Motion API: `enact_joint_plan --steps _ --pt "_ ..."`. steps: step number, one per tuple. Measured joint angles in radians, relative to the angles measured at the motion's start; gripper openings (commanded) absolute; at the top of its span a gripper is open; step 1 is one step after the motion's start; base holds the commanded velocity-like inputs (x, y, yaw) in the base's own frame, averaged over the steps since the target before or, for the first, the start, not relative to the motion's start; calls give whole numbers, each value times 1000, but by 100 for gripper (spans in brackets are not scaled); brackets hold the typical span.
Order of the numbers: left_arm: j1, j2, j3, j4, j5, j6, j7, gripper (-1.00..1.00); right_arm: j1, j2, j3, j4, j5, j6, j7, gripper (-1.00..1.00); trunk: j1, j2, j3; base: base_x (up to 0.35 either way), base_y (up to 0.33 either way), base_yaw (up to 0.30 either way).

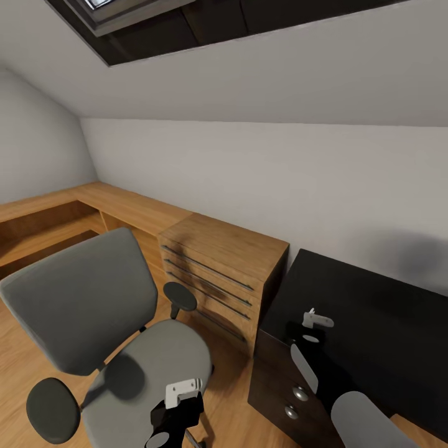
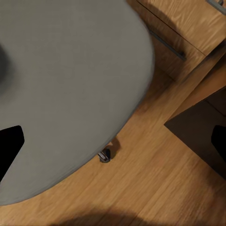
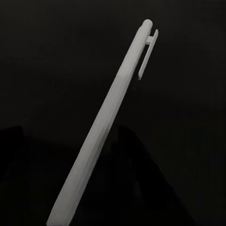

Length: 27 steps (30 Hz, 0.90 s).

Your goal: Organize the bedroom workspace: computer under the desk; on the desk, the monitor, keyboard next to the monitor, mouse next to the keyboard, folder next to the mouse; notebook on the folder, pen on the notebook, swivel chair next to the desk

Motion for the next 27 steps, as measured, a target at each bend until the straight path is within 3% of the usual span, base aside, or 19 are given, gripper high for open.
enact_joint_plan --steps 23,27 --pt "0 0 0 0 0 0 0 100 0 1 -8 -31 -6 75 -4 -100 0 0 0 0 0 0" --pt "0 0 0 0 0 0 0 100 0 1 -53 -48 -11 107 -2 -100 0 0 0 0 0 0"
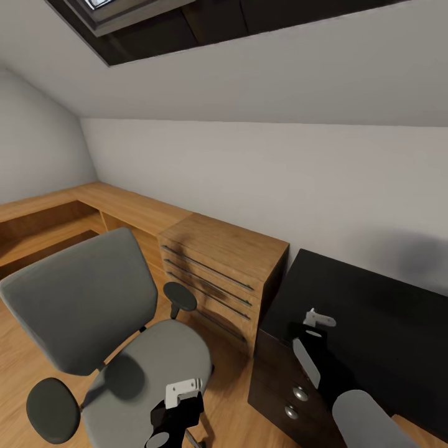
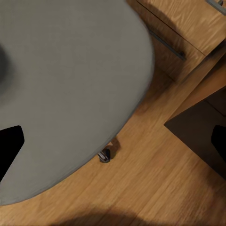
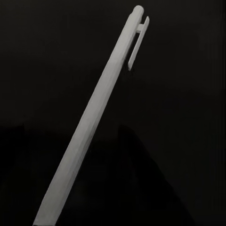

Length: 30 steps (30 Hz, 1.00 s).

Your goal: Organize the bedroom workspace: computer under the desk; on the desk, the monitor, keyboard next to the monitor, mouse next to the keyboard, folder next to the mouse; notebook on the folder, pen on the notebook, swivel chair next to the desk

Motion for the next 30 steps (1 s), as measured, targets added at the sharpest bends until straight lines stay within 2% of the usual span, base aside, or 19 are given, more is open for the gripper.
enact_joint_plan --steps 4,16,22,27,30 --pt "0 0 0 0 0 0 0 100 0 0 -31 -14 -1 31 1 -100 0 0 0 0 0 0" --pt "0 0 0 0 0 0 0 100 0 0 -38 -18 0 42 1 -100 0 0 0 0 0 0" --pt "0 0 0 0 0 0 0 100 0 0 -40 -30 7 75 0 -100 0 0 0 0 0 0" --pt "0 0 0 0 0 0 0 100 0 -1 -39 -38 -14 92 -1 -100 0 0 0 0 0 0" --pt "0 0 0 0 0 0 0 100 0 -2 -39 -52 -31 129 -1 -100 0 0 0 0 0 0"
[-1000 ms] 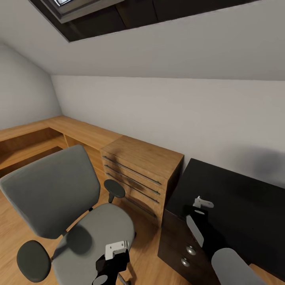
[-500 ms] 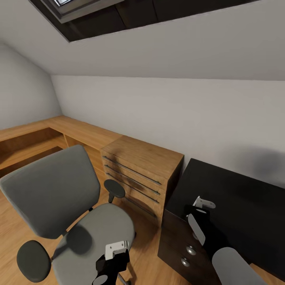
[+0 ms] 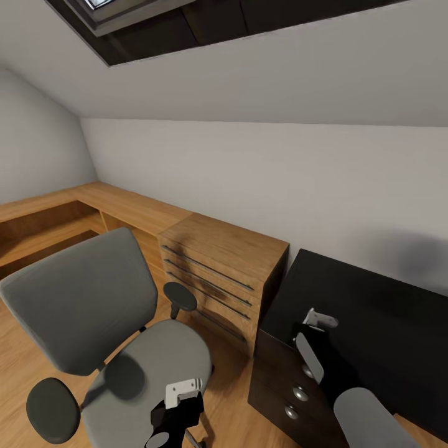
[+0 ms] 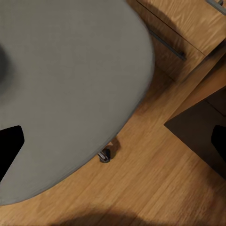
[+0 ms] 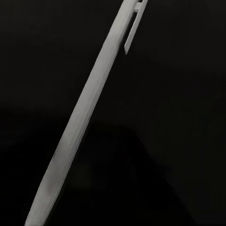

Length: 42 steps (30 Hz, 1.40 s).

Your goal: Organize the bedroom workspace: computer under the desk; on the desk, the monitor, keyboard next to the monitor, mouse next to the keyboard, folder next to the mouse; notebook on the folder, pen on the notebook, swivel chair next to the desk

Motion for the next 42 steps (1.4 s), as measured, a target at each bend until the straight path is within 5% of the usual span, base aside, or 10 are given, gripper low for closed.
enact_joint_plan --steps 42 --pt "0 0 0 0 1 0 0 100 0 0 -3 -33 -16 98 2 -100 0 0 0 0 0 0"
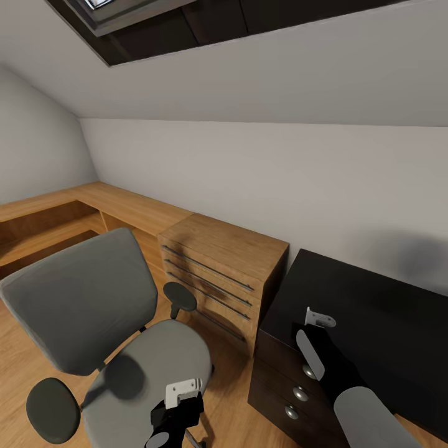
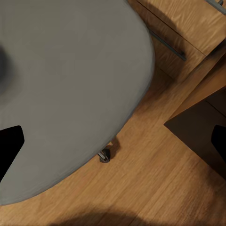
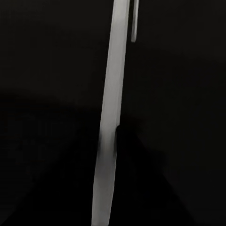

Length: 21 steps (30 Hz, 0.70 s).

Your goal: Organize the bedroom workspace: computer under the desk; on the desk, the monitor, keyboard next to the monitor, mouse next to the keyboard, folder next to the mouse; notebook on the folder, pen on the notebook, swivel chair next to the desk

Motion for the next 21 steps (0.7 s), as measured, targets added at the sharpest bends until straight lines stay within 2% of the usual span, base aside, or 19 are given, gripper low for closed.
enact_joint_plan --steps 19,21 --pt "0 0 0 0 0 -1 0 100 0 0 2 0 2 1 -3 -100 0 0 0 0 0 0" --pt "0 0 0 0 0 -1 0 100 0 0 2 10 7 -2 -2 -100 -8 14 6 0 0 0"
